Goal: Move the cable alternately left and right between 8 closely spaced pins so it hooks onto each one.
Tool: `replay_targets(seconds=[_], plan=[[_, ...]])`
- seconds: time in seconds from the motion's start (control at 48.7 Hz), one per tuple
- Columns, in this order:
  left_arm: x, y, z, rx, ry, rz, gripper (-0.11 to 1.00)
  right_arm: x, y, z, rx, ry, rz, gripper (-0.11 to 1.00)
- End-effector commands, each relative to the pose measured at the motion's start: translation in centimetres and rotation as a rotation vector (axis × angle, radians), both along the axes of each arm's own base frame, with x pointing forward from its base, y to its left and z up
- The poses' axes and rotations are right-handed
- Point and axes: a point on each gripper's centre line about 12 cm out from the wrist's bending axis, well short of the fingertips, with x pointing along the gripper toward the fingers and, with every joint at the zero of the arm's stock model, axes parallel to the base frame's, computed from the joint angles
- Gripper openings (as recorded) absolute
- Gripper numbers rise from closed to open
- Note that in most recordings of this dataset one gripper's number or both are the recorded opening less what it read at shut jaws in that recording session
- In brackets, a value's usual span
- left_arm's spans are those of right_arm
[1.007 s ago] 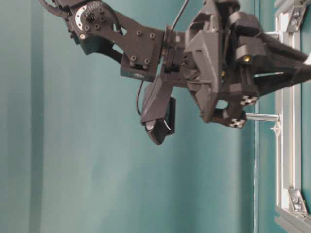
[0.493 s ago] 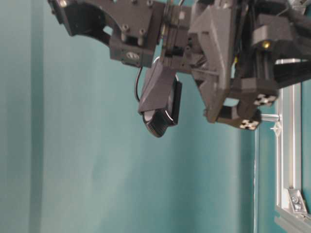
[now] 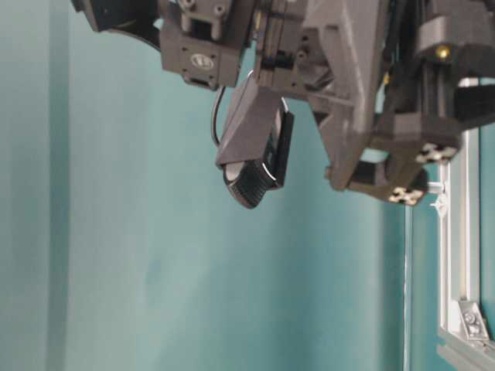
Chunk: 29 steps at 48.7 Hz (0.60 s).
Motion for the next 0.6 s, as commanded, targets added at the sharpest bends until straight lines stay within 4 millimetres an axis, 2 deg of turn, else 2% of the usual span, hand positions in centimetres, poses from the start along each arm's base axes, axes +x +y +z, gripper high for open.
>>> replay_targets(seconds=[0.0,0.575], plan=[[0.12,0.07,0.32,-0.004,-0.007,0.005,0.00,0.34,0.50,1.30,0.011,-0.035,0.007,0.13],[0.12,0.07,0.32,-0.004,-0.007,0.005,0.00,0.35,0.43,1.30,0.004,-0.036,0.010,0.13]])
